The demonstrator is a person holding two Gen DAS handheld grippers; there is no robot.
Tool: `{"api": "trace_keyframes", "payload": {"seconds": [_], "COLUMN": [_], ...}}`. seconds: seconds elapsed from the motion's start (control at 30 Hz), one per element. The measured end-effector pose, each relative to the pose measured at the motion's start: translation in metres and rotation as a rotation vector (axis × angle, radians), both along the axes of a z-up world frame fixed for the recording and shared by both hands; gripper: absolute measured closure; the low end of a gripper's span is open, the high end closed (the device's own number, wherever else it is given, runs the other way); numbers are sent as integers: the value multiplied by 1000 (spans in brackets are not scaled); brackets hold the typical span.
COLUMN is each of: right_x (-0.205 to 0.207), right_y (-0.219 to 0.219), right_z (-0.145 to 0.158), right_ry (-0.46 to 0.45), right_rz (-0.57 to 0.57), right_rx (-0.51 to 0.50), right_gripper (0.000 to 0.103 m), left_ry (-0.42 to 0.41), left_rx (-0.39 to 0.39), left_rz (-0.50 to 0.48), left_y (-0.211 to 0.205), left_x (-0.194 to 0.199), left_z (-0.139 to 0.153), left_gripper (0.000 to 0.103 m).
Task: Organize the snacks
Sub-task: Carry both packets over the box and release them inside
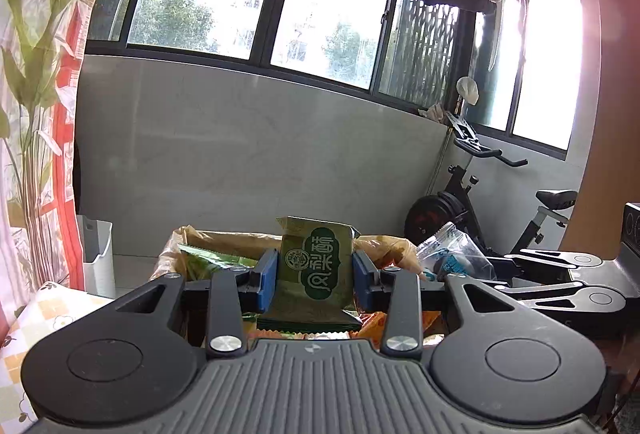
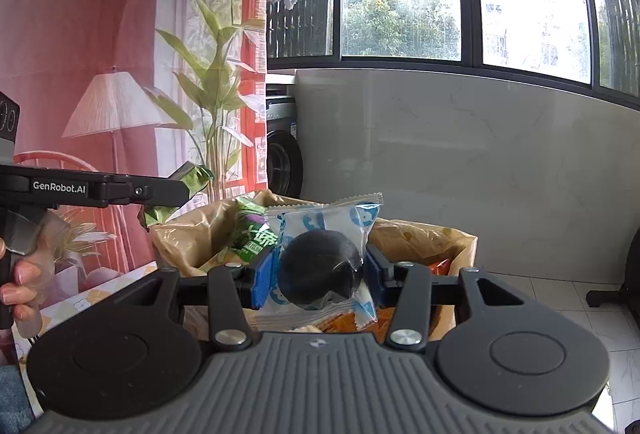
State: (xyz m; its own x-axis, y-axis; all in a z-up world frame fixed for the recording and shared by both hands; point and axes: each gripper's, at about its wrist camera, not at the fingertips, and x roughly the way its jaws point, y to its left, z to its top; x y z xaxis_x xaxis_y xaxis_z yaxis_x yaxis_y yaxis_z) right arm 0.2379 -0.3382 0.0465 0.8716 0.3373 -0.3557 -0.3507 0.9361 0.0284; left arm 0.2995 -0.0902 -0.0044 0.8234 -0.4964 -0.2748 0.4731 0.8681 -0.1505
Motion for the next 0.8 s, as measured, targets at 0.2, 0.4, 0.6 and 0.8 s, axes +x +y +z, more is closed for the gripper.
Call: {"api": "trace_keyframes", "payload": {"seconds": [0.2,0.4,0.6,0.8], "right_x": [42,44,27,1], "right_y": [-1,2,-3,5], "right_z": [-25,-42,-36,-22], "right_ry": [88,132,110,83], "right_rz": [-106,-150,-135,-57], "right_rx": [4,-85,-36,4], "right_gripper": [55,48,41,28], "left_ry": [52,86,69,59], "left_rx": [39,97,113,92], "left_rz": [5,-8,13,2], "left_y": [-44,-64,-45,-11], "left_x": [41,56,49,24], "left_z": [-11,-27,-24,-12], "left_gripper": [62,44,35,20]}}
